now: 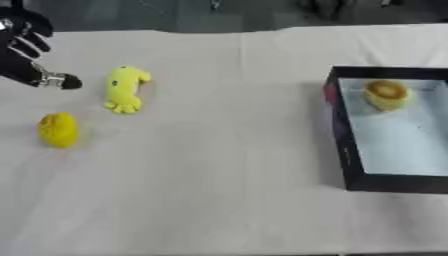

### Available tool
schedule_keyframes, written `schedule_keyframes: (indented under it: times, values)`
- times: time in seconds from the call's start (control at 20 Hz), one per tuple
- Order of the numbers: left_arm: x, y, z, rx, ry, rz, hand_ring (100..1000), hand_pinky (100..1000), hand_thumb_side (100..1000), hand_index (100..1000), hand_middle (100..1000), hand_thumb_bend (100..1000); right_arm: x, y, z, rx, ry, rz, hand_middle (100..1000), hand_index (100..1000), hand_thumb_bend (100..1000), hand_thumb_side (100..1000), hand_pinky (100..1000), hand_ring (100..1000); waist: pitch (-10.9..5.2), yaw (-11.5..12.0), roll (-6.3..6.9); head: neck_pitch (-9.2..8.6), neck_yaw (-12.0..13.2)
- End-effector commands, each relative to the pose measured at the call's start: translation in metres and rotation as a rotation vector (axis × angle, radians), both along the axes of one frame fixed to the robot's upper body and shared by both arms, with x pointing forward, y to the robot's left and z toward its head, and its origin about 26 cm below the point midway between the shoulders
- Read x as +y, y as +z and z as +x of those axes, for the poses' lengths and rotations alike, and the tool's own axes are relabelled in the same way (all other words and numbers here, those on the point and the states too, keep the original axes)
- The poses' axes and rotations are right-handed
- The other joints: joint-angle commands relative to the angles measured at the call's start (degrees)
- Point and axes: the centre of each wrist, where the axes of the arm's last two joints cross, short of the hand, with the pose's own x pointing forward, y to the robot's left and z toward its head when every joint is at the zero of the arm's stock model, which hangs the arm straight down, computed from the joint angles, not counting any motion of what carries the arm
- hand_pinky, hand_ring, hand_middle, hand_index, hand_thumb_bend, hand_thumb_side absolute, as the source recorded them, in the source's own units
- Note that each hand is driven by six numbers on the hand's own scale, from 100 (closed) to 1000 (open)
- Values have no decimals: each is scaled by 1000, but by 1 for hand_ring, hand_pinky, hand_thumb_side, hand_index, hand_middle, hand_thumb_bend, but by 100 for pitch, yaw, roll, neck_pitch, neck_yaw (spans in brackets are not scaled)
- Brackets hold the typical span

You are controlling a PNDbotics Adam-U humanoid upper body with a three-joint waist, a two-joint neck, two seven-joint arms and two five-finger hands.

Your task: Pick up the objects with one hand, pass them to the other hand, and then place them into the box on the other side of the table.

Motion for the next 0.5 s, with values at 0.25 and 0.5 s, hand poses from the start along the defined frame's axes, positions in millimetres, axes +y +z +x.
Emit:
schedule_keyframes:
  times: [0.25, 0.5]
  values:
    - [18, 12, -5, 151, 5, 147, 873, 904, 353, 920, 800, 763, -3, 18, -5, -34, -13, -12, 1000, 1000, 100, 434, 1000, 1000, -204, 25, -26, -48, 83]
    - [22, -1, 0, 228, 38, 230, 882, 895, 300, 908, 809, 786, -1, 17, -4, -32, -6, -10, 1000, 1000, 100, 431, 1000, 1000, -203, 6, -36, -85, 76]
